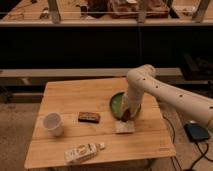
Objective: Place the pepper on the white sponge
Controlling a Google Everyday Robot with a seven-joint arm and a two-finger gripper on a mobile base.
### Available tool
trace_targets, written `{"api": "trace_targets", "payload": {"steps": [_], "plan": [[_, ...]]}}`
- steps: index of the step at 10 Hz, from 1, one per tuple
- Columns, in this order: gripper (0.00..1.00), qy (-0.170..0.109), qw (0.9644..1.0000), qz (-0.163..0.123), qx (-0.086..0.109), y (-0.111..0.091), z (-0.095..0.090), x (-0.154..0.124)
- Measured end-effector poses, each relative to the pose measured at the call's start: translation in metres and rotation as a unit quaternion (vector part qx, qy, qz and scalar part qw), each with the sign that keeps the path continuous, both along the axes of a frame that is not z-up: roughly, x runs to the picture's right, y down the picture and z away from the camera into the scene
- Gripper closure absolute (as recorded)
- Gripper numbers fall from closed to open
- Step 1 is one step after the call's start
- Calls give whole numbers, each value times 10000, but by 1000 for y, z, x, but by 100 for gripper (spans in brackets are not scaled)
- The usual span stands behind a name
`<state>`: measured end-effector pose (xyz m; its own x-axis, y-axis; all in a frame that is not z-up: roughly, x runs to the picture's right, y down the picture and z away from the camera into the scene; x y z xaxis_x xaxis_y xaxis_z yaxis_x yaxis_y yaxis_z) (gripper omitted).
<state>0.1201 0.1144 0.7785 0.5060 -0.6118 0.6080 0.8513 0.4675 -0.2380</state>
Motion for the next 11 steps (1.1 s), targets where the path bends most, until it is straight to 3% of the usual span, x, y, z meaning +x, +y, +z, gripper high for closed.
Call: {"api": "trace_targets", "payload": {"steps": [2, 3, 4, 5, 6, 7, 9, 11], "plan": [[100, 183, 9998, -4, -35, -8, 9, 0], [100, 630, 9980, -8, -54, -5, 11, -2], [100, 1190, 9929, 23, 41, 1, 8, -5], [100, 1876, 9819, 199, 169, 7, 3, -3], [100, 2387, 9700, 423, 205, 13, -1, -1], [100, 2692, 9603, 708, 182, 22, -6, 3], [100, 2645, 9583, 1083, 8, 29, -8, 14], [100, 2285, 9575, 1719, -366, 34, -7, 31]]}}
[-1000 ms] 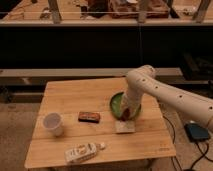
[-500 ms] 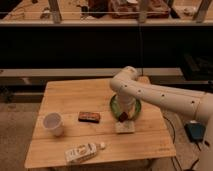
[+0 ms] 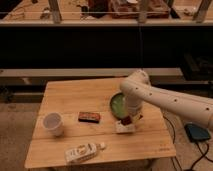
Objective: Place the pepper on the white sponge
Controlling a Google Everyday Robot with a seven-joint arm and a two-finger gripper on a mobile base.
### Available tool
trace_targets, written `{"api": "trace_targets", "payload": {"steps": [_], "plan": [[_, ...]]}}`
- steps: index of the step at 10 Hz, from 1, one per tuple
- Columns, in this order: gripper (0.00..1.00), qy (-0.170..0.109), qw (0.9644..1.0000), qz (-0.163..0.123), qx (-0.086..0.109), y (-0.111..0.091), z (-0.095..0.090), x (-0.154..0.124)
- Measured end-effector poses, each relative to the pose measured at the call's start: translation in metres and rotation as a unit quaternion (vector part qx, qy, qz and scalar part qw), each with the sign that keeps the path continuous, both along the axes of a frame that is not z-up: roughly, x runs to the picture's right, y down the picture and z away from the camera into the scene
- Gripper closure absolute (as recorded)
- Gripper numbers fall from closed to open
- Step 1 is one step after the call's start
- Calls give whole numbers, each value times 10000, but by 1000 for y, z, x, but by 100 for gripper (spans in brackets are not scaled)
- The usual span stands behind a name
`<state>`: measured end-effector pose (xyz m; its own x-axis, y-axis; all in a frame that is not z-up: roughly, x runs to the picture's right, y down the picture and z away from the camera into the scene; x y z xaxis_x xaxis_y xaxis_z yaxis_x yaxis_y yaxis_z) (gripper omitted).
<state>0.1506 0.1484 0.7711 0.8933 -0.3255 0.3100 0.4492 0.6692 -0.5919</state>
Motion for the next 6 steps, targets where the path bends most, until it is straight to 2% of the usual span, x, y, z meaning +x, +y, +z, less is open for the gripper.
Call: {"api": "trace_targets", "payload": {"steps": [2, 4, 5, 6], "plan": [[100, -133, 9999, 60, 76, 1, 0, -6], [100, -29, 9998, 22, 196, 4, 3, -19], [100, 42, 9997, 88, 228, 6, 4, -22], [100, 139, 9990, 297, 306, 8, 6, -24]]}}
